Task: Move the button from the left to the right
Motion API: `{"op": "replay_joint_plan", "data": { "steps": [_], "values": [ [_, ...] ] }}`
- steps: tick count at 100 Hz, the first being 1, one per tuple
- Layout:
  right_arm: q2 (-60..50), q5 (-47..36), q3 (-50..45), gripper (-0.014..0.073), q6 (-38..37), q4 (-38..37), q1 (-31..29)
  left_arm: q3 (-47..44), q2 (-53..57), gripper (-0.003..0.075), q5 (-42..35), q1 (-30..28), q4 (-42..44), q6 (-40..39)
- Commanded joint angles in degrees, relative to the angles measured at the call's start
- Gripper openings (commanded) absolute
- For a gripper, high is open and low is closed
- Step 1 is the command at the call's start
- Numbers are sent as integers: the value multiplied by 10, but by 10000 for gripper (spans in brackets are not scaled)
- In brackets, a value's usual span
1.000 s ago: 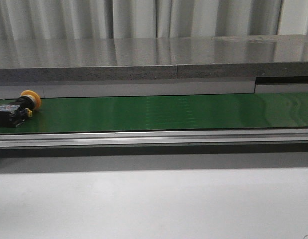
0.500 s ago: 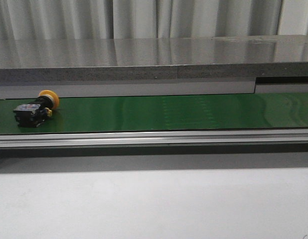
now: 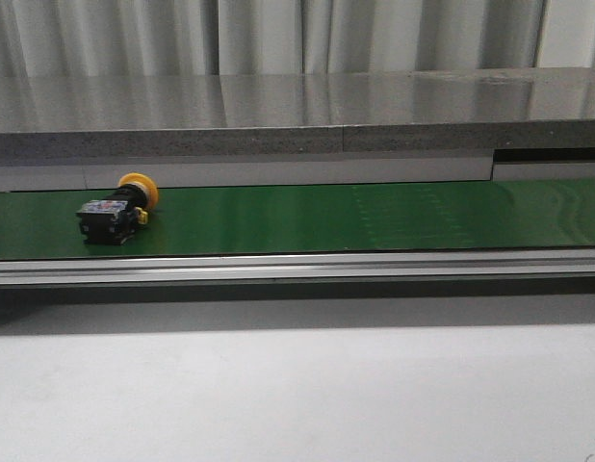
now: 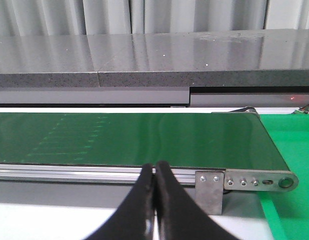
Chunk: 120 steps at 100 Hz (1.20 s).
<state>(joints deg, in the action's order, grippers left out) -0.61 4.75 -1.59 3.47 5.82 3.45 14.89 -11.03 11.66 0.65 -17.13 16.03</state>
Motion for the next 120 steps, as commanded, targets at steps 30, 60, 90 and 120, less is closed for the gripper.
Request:
{"op": "replay_joint_plan", "data": {
  "steps": [30,60,90,120],
  "values": [
    [-10,-47,10,-66,0,-4,-1,14,-4,370,-49,5,-10,1],
    [-10,-47,10,-66,0,-4,-1,14,-4,-20,-49,5,-10,1],
    [-10,-47,10,-66,0,-4,-1,14,-4,-20,-49,5,-11,1],
    [-9,-88,23,-66,0,12,-1,14,-4,-20,-49,5,-11,1]
  ]
}}
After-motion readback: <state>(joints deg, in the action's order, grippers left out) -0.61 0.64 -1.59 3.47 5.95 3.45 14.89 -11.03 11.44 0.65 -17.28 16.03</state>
